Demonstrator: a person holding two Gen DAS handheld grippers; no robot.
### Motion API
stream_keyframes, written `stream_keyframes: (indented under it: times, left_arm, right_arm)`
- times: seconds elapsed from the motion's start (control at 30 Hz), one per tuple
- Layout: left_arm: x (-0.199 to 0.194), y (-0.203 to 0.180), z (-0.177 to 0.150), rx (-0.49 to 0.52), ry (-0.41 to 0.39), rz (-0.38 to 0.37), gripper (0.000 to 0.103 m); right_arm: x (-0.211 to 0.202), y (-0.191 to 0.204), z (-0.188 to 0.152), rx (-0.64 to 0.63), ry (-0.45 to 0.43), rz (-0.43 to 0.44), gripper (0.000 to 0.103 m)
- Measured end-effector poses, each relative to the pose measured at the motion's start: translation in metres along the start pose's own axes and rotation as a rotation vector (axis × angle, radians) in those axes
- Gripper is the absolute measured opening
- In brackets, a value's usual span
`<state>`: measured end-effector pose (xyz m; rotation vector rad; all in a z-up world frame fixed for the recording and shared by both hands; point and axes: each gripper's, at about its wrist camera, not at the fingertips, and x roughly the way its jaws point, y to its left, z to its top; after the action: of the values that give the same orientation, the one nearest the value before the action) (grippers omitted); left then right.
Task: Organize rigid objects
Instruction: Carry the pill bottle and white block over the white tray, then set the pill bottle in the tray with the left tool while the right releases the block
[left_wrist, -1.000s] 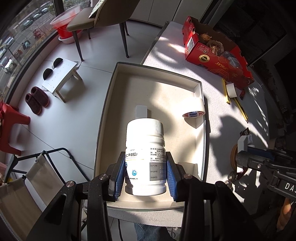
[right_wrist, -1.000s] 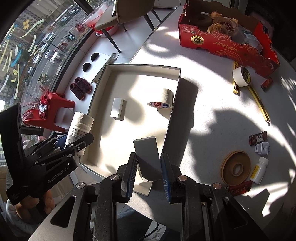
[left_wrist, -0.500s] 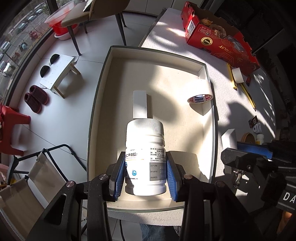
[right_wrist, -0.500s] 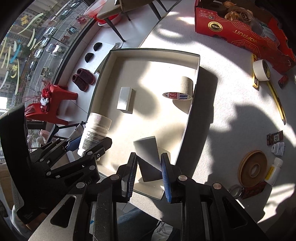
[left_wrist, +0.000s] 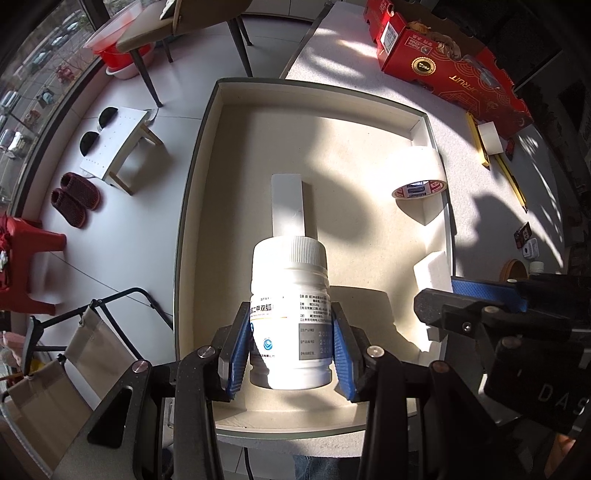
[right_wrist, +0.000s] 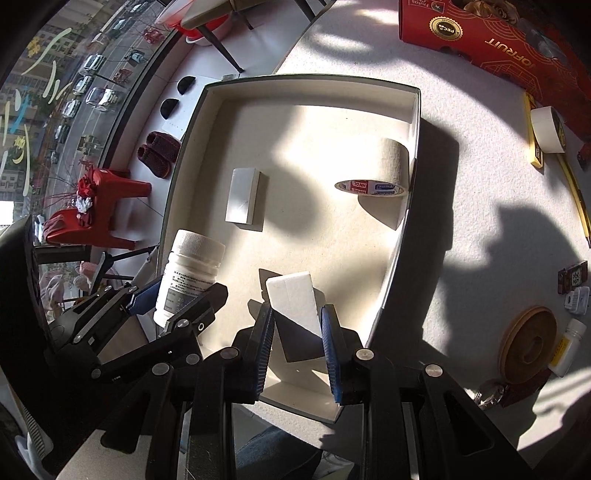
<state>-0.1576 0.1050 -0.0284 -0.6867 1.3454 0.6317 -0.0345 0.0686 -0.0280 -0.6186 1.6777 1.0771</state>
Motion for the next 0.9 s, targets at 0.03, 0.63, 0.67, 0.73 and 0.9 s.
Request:
stream_keyframes:
  times: [0.03,0.63,0.67,0.73,0.9]
  left_arm:
    - [0.002,0.0,0.0,0.002,0.008,0.005,0.043]
    - [0.012,0.008,0.01,-0.077,0.047,0.004,0.103]
    - [0.011,0.009,0.011,-0.081,0.043,0.004,0.103]
    - [0.009,0.01,0.012,-0.079,0.031,0.015,0.103]
    - [0.01,0.007,0.007,-0.065,0.061,0.04,0.103]
  right_arm:
    - [0.001,-0.001,0.002,0.004,0.002,0.002,0.027]
    - [-0.016,-0.005,0.006,-0.033,-0.041,-0.088,0.092]
    - [-0.018,-0.006,0.006,-0.028,-0.044,-0.09,0.093]
    - [-0.022,-0.01,0.003,-0.014,-0.051,-0.09,0.093]
    - [-0.027,-0.027,-0.01,0.055,-0.037,-0.077,0.093]
